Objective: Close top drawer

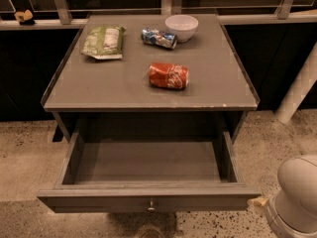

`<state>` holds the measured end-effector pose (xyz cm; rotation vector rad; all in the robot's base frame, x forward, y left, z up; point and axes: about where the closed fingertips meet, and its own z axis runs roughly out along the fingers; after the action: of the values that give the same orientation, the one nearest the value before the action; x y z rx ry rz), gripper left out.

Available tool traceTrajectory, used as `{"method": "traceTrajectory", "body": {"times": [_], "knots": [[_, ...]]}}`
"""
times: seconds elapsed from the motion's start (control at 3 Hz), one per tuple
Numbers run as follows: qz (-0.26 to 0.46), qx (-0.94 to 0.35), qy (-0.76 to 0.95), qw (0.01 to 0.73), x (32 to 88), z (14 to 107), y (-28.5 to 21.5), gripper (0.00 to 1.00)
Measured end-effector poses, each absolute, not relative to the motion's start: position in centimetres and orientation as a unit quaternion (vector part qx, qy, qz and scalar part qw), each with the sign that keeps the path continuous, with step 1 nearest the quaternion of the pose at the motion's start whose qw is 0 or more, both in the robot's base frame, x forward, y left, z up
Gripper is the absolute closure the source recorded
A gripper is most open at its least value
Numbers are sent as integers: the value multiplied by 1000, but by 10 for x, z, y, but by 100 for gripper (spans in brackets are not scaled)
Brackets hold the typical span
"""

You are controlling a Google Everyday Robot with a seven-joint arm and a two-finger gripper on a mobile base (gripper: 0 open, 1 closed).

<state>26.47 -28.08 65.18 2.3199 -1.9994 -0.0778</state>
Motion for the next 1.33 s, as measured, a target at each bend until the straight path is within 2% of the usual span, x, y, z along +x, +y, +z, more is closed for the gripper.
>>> {"method": "traceTrajectory", "body": {"times": [0.67, 1.33], "knots": [[21, 756, -654, 13, 298, 687, -291, 0], [16, 760, -650, 27, 279, 681, -292, 0]]}}
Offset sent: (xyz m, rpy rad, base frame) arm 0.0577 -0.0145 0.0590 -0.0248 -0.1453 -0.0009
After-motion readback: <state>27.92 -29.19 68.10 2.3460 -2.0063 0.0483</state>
